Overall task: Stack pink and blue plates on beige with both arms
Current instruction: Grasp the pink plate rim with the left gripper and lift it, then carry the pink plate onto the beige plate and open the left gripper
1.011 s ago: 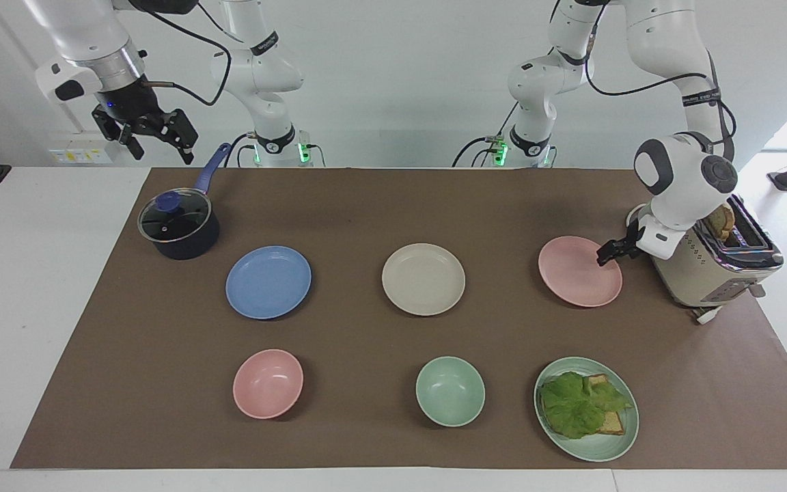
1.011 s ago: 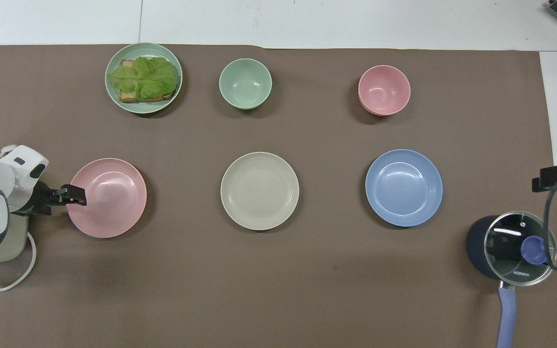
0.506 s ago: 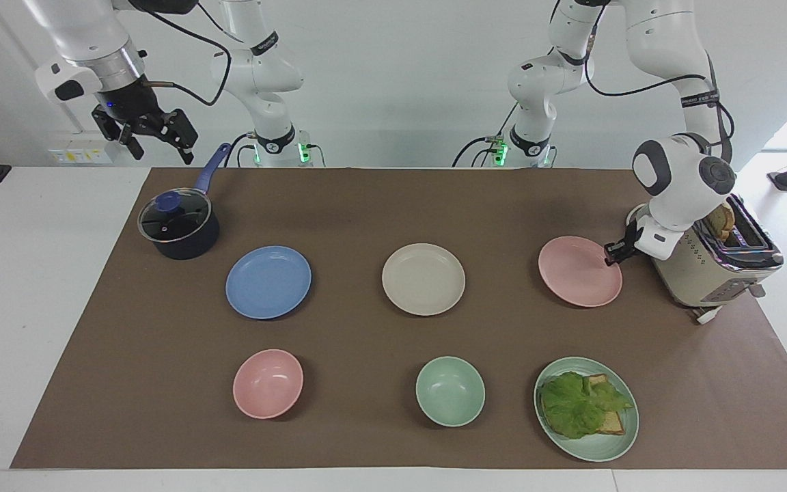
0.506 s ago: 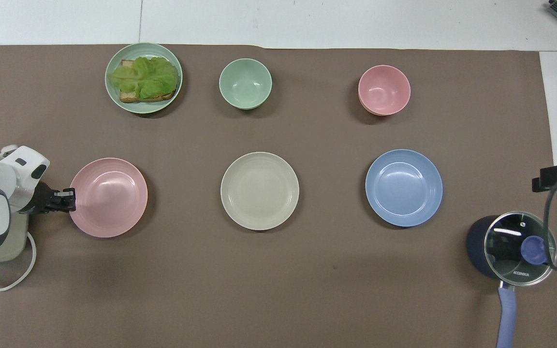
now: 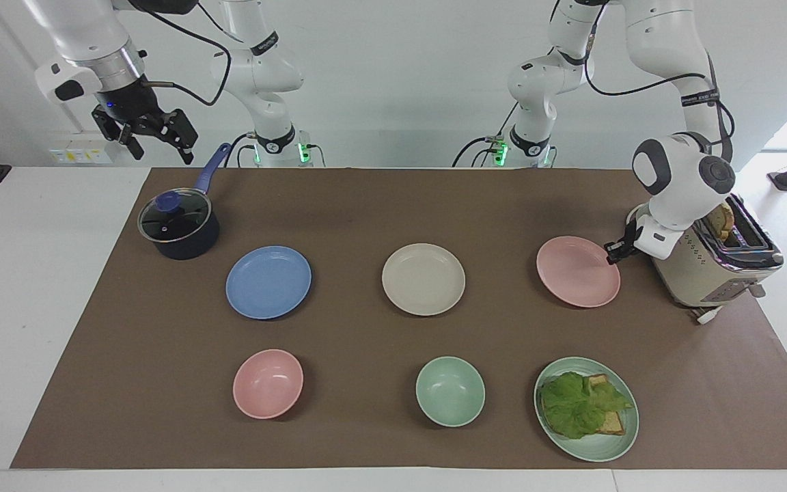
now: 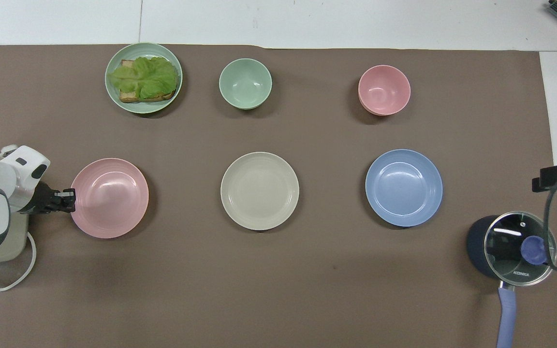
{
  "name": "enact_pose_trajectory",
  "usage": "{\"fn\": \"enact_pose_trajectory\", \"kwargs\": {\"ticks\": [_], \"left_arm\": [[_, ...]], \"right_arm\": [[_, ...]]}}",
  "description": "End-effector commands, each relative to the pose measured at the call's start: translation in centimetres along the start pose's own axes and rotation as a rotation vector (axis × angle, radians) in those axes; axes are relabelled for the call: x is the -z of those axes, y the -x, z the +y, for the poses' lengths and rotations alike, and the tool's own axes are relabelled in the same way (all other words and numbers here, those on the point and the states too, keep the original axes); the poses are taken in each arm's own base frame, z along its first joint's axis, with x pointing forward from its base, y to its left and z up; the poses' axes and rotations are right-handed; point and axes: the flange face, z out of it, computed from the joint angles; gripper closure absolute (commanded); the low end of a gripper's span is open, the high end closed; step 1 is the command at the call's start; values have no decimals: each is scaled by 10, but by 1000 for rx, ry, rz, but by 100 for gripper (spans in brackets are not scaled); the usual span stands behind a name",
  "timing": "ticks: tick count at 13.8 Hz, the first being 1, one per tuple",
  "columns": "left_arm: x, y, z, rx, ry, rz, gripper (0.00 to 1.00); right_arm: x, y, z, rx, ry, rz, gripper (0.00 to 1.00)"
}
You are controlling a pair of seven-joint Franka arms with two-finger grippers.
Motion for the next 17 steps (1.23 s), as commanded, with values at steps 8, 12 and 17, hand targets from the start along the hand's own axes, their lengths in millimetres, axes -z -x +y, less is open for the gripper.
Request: {"fn": "enact_pose_trajectory", "kwargs": {"ticks": [8, 12, 17], "left_arm": [[101, 22, 71, -16, -53, -80, 100], [102, 48, 173, 69, -71, -48, 100], [100, 74, 248, 67, 18, -7, 100]], "right_arm": [[0, 6, 6, 18, 10, 9, 0], [-1, 6, 6, 19, 8, 9, 0], [-1, 6, 6, 19, 8, 9, 0]]}}
